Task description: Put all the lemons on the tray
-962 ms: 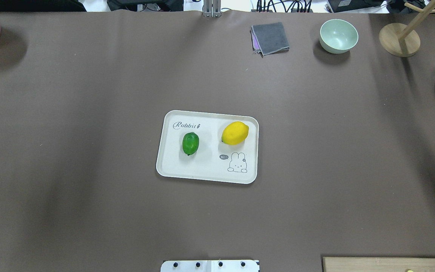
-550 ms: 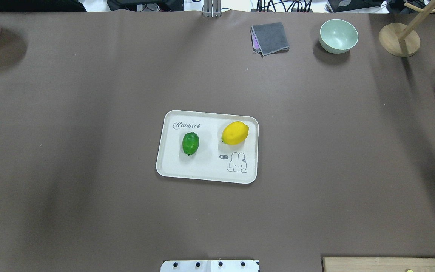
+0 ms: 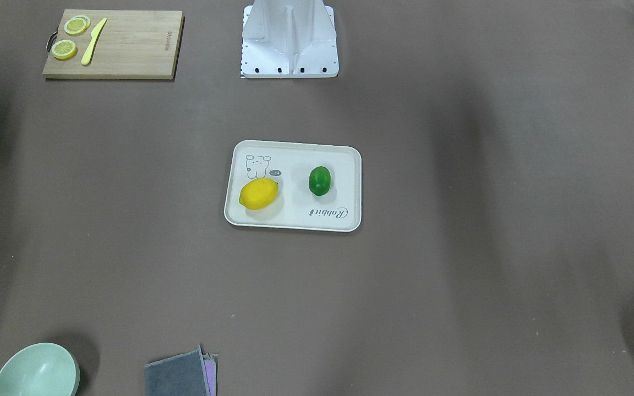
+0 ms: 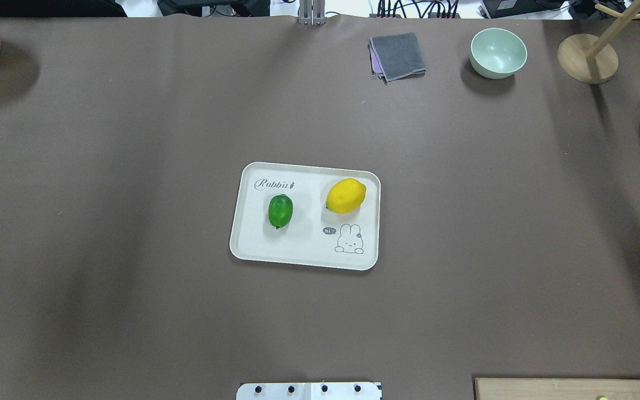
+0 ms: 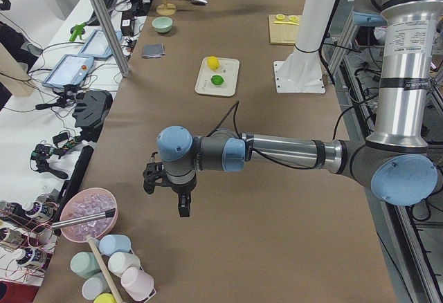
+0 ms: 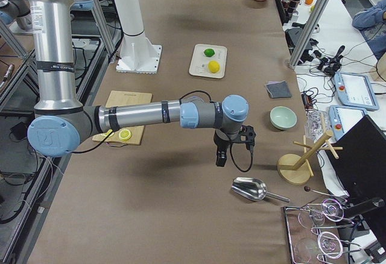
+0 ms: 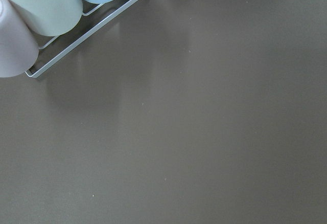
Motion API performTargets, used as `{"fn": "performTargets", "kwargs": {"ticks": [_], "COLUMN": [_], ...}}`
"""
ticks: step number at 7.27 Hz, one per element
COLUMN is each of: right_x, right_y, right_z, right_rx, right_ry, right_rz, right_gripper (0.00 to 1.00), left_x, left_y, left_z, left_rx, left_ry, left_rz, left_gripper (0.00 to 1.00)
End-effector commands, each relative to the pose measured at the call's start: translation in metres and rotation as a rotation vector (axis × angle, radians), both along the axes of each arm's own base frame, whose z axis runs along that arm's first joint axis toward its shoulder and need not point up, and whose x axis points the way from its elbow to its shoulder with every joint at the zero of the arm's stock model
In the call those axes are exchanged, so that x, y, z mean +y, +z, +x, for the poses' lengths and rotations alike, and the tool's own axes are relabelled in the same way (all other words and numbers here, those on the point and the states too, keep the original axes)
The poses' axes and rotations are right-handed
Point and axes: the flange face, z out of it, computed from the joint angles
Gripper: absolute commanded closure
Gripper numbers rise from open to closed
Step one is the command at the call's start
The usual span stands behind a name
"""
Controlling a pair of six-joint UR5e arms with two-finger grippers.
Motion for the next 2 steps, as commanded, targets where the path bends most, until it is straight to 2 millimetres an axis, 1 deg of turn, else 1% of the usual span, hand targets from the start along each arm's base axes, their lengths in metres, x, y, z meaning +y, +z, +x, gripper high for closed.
{"fn": "performTargets", "kwargs": {"ticks": [1, 2], "right_x": [-0.0008, -0.0008], "right_y": [-0.0008, -0.0016], "right_z": [0.0018, 0.0018], "right_rx": [0.000, 0.000], "right_ry": [0.004, 0.004], "right_rz": [0.002, 0.004], "right_gripper": [0.01, 0.01], "left_x": [0.0007, 0.0007], "left_y": [0.0005, 0.0007], "left_z": [0.0000, 0.0007], "left_rx": [0.001, 0.001], "left_ry": [0.000, 0.001], "left_rz": [-0.001, -0.002], "left_gripper": [0.02, 0.02]}}
